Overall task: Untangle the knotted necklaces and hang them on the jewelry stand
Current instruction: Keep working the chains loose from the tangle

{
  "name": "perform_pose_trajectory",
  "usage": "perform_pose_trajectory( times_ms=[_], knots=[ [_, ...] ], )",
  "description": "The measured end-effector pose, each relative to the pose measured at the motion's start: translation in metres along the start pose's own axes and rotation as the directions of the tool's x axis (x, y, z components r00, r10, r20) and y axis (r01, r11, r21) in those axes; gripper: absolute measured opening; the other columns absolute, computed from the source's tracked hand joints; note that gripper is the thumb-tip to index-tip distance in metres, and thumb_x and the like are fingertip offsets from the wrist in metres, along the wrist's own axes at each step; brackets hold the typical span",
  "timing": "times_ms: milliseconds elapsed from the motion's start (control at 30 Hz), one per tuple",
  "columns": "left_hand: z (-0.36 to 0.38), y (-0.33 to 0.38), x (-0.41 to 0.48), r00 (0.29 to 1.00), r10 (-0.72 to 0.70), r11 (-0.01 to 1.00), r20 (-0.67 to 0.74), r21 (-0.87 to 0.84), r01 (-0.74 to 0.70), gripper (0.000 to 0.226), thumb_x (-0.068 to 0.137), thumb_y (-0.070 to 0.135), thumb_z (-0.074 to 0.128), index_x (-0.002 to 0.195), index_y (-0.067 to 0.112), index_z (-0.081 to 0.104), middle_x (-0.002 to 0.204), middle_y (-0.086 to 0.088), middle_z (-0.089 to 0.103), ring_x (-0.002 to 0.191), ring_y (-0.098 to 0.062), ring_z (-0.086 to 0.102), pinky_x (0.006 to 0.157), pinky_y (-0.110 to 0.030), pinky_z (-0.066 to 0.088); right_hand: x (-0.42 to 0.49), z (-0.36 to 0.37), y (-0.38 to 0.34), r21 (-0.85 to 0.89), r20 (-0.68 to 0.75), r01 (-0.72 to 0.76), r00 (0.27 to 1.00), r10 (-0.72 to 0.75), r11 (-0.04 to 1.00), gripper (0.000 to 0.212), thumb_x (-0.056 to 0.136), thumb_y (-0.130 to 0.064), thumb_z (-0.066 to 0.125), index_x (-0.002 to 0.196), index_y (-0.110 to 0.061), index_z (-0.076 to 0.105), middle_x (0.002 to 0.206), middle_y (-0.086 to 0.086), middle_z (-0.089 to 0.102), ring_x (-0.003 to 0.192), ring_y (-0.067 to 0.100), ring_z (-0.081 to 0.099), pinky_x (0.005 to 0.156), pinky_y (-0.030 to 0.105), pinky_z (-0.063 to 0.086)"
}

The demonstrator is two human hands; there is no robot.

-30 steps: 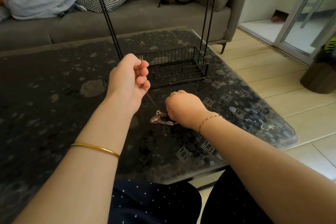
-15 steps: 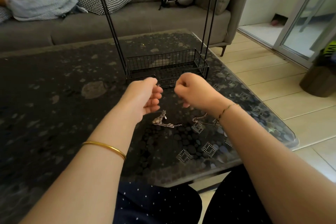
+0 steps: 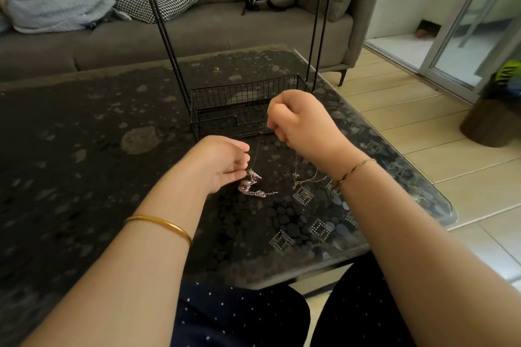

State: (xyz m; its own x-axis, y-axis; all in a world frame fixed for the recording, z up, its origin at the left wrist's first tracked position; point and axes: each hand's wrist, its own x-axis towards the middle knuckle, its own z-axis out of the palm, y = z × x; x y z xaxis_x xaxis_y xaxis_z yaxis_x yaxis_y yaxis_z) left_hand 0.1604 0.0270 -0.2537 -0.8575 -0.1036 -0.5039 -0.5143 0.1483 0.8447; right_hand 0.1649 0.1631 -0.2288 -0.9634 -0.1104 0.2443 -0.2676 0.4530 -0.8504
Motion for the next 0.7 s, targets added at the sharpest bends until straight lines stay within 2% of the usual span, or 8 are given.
perform_pose_trajectory(
  times_ms=[100, 200, 267, 400, 500, 600, 700],
  knots=[
    [0.001, -0.003, 0.003, 0.996, 0.069, 0.945, -0.052, 0.323, -0.049, 0.031, 0.087, -0.005, 0.057, 0.086, 0.025, 0.066, 0.104, -0.006, 0.06, 0.089, -0.016, 0.057, 0.075, -0.027, 0.052, 0.001, 0.0, -0.001, 0.11, -0.028, -0.016, 0.999, 0.019, 0.994, 0.023, 0.089, -0.009, 0.043, 0.071, -0.007, 0.056, 0.053, 0.0, 0.051, 0.047, 0.01, 0.044, 0.043, 0.019, 0.033],
    [0.003, -0.009, 0.004, 0.985, 0.148, 0.883, 0.093, 0.436, -0.174, 0.029, 0.082, -0.002, 0.065, 0.096, 0.023, 0.066, 0.091, -0.001, 0.06, 0.082, -0.01, 0.056, 0.068, -0.022, 0.049, 0.001, 0.001, -0.003, 0.209, -0.033, -0.022, 0.999, 0.03, 0.978, 0.025, 0.092, -0.011, 0.042, 0.072, -0.009, 0.056, 0.058, 0.002, 0.054, 0.056, 0.017, 0.047, 0.044, 0.021, 0.032],
    [0.006, -0.015, 0.004, 0.965, 0.199, 0.829, 0.173, 0.496, -0.26, 0.028, 0.08, 0.001, 0.069, 0.099, 0.022, 0.067, 0.085, 0.004, 0.056, 0.08, -0.009, 0.056, 0.07, -0.024, 0.048, 0.0, 0.0, -0.004, 0.282, -0.031, -0.022, 0.999, 0.032, 0.959, 0.026, 0.094, -0.01, 0.041, 0.071, -0.011, 0.054, 0.065, 0.003, 0.058, 0.056, 0.013, 0.049, 0.044, 0.019, 0.032],
    [0.011, -0.021, 0.009, 0.948, 0.263, 0.741, 0.18, 0.591, -0.318, 0.018, 0.081, 0.004, 0.069, 0.089, 0.02, 0.069, 0.082, 0.005, 0.057, 0.081, -0.013, 0.058, 0.069, -0.022, 0.047, 0.0, -0.003, -0.005, 0.31, -0.111, 0.018, 0.994, 0.018, 0.951, 0.026, 0.091, -0.009, 0.04, 0.066, -0.012, 0.046, 0.067, 0.004, 0.054, 0.056, 0.013, 0.049, 0.047, 0.021, 0.032],
    [0.012, -0.022, 0.013, 0.942, 0.303, 0.694, 0.142, 0.645, -0.32, 0.021, 0.083, 0.003, 0.066, 0.075, 0.023, 0.066, 0.077, 0.004, 0.058, 0.078, -0.016, 0.058, 0.072, -0.025, 0.048, 0.002, -0.007, 0.001, 0.279, -0.205, 0.047, 0.979, 0.012, 0.959, 0.017, 0.083, -0.013, 0.039, 0.066, -0.01, 0.042, 0.066, 0.011, 0.038, 0.06, 0.019, 0.036, 0.051, 0.026, 0.026],
    [0.011, -0.022, 0.015, 0.949, 0.297, 0.727, 0.106, 0.619, -0.296, 0.025, 0.083, 0.002, 0.064, 0.07, 0.024, 0.065, 0.074, 0.003, 0.059, 0.076, -0.015, 0.058, 0.075, -0.03, 0.052, 0.001, -0.012, 0.003, 0.306, -0.221, 0.024, 0.974, 0.046, 0.952, 0.019, 0.085, -0.008, 0.036, 0.067, -0.013, 0.038, 0.067, 0.009, 0.032, 0.058, 0.019, 0.026, 0.051, 0.03, 0.018],
    [0.008, -0.021, 0.015, 0.953, 0.289, 0.767, 0.087, 0.576, -0.285, 0.025, 0.083, 0.001, 0.067, 0.069, 0.022, 0.064, 0.079, -0.001, 0.063, 0.079, -0.017, 0.06, 0.078, -0.034, 0.054, 0.001, -0.018, 0.002, 0.449, -0.231, -0.007, 0.965, 0.124, 0.894, 0.03, 0.087, -0.003, 0.034, 0.063, -0.02, 0.029, 0.061, 0.003, 0.027, 0.049, 0.011, 0.021, 0.047, 0.026, 0.013]
  ],
)
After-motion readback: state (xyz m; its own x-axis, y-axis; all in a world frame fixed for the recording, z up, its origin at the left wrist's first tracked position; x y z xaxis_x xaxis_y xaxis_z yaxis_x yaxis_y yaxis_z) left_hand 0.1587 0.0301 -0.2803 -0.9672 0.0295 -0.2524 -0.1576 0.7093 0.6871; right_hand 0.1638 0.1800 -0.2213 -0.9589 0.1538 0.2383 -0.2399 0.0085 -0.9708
